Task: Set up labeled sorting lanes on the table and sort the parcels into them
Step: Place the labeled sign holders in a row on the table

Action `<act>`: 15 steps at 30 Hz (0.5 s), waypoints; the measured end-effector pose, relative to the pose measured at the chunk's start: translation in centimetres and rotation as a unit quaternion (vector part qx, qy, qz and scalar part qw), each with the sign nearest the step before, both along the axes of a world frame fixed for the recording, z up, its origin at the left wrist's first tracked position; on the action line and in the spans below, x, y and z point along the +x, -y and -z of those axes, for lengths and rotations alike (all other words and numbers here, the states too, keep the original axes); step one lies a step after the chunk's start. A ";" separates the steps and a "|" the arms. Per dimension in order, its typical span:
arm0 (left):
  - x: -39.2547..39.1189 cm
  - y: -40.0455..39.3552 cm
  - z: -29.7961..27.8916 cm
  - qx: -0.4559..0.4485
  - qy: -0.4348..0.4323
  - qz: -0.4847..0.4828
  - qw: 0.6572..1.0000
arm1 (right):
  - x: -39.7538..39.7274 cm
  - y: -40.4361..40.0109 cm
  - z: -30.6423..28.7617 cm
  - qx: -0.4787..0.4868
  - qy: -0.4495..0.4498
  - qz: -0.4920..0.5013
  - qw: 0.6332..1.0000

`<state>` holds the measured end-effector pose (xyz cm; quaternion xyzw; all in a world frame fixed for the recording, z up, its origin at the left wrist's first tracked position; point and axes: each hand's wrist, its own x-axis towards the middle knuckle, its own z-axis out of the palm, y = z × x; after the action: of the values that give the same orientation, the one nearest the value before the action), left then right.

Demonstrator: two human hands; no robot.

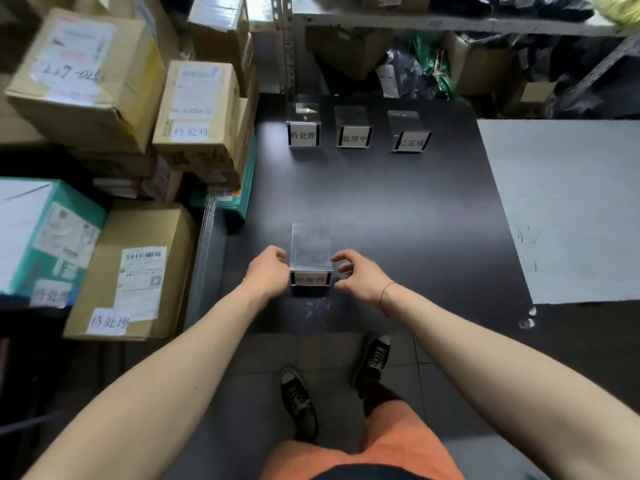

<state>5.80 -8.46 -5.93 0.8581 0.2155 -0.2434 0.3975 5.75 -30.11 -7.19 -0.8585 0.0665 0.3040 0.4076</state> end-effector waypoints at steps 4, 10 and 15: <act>-2.9 -0.4 1.9 -0.051 -0.007 0.036 0.998 | -1.9 -2.0 1.4 -0.007 0.011 0.029 1.000; -3.2 -0.9 1.0 -0.099 0.103 -0.022 0.989 | -1.2 -2.4 0.1 0.058 0.060 0.121 0.989; -2.3 -0.9 -1.2 -0.116 0.154 -0.044 0.980 | -0.7 -1.1 -2.3 0.140 0.097 0.134 0.976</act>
<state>3.51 -7.55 -4.72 0.8232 0.1597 -0.1136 0.5329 5.06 -29.06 -4.86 -0.8017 0.0979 0.1686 0.5651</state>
